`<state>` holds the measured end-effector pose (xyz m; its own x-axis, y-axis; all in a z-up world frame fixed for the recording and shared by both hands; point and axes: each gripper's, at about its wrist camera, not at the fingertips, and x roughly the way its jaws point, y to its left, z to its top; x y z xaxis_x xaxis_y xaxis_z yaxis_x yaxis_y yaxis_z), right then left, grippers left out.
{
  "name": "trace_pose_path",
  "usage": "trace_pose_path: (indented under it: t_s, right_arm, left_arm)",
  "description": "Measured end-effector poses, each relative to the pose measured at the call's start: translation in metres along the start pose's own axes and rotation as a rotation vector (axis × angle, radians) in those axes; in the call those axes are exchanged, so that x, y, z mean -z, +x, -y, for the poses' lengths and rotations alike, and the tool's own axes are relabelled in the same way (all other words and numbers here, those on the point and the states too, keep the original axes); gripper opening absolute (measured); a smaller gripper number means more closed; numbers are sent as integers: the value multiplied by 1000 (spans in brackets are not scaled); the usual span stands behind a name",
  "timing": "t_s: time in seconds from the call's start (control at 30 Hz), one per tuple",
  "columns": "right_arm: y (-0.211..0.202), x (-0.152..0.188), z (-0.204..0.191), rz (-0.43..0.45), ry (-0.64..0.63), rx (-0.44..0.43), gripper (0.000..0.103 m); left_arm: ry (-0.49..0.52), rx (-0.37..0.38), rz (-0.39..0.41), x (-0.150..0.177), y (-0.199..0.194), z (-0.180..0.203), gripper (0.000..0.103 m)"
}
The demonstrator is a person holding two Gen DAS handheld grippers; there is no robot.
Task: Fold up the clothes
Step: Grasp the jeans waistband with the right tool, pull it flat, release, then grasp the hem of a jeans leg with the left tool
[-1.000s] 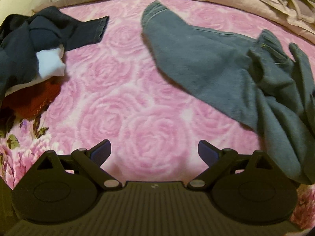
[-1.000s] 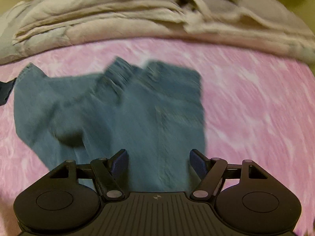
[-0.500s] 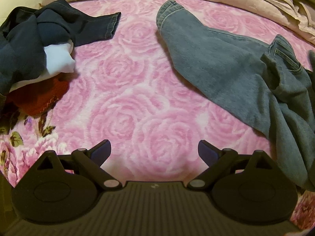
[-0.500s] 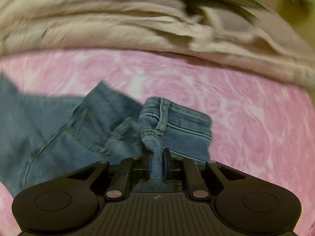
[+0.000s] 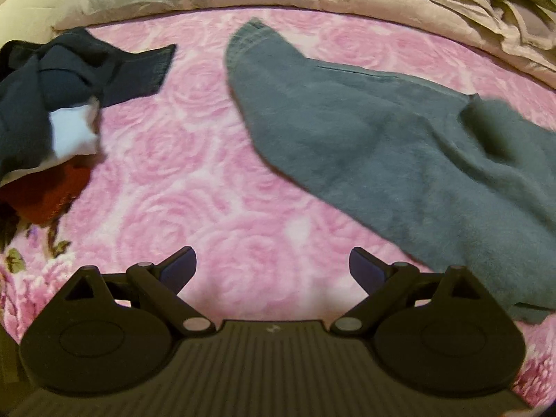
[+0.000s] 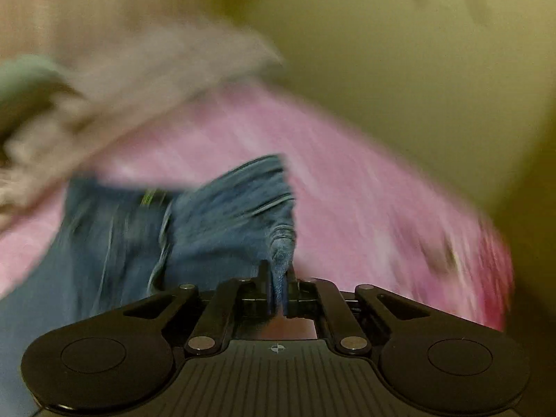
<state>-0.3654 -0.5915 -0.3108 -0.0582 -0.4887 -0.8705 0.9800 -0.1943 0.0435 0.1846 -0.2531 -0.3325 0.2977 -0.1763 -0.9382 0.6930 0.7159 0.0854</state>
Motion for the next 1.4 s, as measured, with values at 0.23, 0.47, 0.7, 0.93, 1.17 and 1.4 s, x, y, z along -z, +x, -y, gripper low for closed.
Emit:
trace_pose_path:
  t_s: [0.23,0.47,0.7,0.93,1.17,1.4]
  right_arm:
    - [27,20,70,-161,241,-47,72]
    - [36,-6,76,-158,264,-109,72]
    - [46,-15,59,-169,215,-73,73]
    - [57,-11,37,-185,208,-12,73]
    - [66,-5,19,-199,169,36,73]
    - [74,4,13,-219,154,47,73]
  left_arm:
    - [76,-35,29,-27,9,33,93]
    - [69,-69,65,-86,24,36,93]
    - [-11,-86,56,-169,55,24,93]
    - [-129,-99,-85,-244,128,19,93]
    - [-156,-212,-290,-253,193,14,81]
    - [-253,-69,-287,-247,194,5,3]
